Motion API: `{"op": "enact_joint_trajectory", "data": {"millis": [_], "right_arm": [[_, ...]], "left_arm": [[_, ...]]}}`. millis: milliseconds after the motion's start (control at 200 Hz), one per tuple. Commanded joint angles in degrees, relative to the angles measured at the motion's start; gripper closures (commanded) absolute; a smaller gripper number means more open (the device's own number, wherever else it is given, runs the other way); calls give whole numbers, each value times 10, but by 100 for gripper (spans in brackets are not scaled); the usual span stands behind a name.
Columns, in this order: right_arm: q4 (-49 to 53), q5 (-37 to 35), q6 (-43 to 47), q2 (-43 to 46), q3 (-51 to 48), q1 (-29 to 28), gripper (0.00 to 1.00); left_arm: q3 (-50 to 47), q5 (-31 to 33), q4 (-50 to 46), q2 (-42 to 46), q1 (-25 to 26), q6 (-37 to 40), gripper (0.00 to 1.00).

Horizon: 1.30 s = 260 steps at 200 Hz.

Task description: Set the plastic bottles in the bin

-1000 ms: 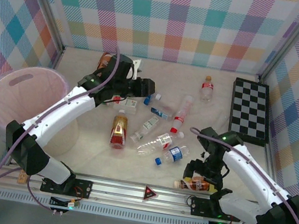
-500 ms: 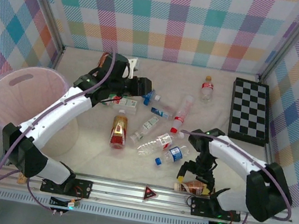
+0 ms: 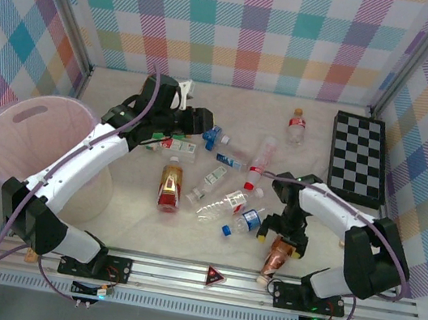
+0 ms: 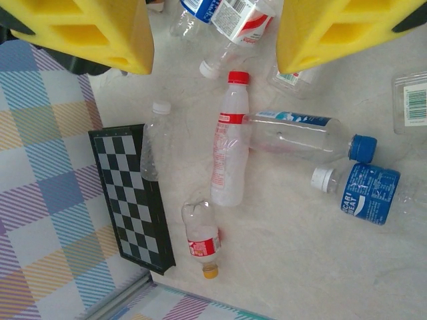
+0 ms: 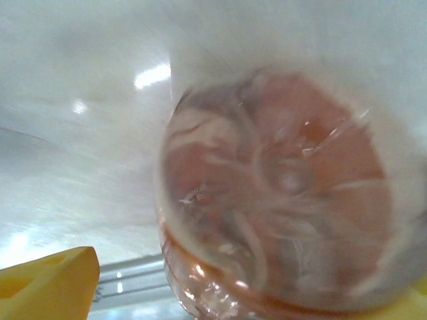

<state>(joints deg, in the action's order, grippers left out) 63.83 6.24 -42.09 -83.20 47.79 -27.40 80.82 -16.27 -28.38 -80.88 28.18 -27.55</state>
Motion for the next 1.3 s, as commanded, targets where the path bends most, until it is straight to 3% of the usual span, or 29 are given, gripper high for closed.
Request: {"op": "enact_joint_trajectory", "data": {"millis": [0, 120, 285, 595, 845, 1085, 1295], "right_arm": [[-25, -10, 18, -12, 14, 5, 11], [-57, 30, -3, -3, -34, 0, 12], [-77, 24, 2, -4, -52, 1, 15], [-54, 7, 13, 22, -31, 2, 43], [2, 16, 47, 72, 60, 22, 44], [-58, 95, 100, 78, 218, 78, 46], [-139, 168, 88, 0, 359, 90, 48]], "left_arm": [[-1, -12, 5, 16, -7, 7, 49], [-5, -12, 5, 18, -9, 6, 49], [-5, -16, 8, 17, -10, 4, 49], [-14, -11, 6, 30, -9, -4, 49], [-4, -24, 3, 37, -10, -5, 48], [-12, -109, 59, 30, 13, -24, 33], [-36, -149, 87, 18, 91, 1, 11]]}}
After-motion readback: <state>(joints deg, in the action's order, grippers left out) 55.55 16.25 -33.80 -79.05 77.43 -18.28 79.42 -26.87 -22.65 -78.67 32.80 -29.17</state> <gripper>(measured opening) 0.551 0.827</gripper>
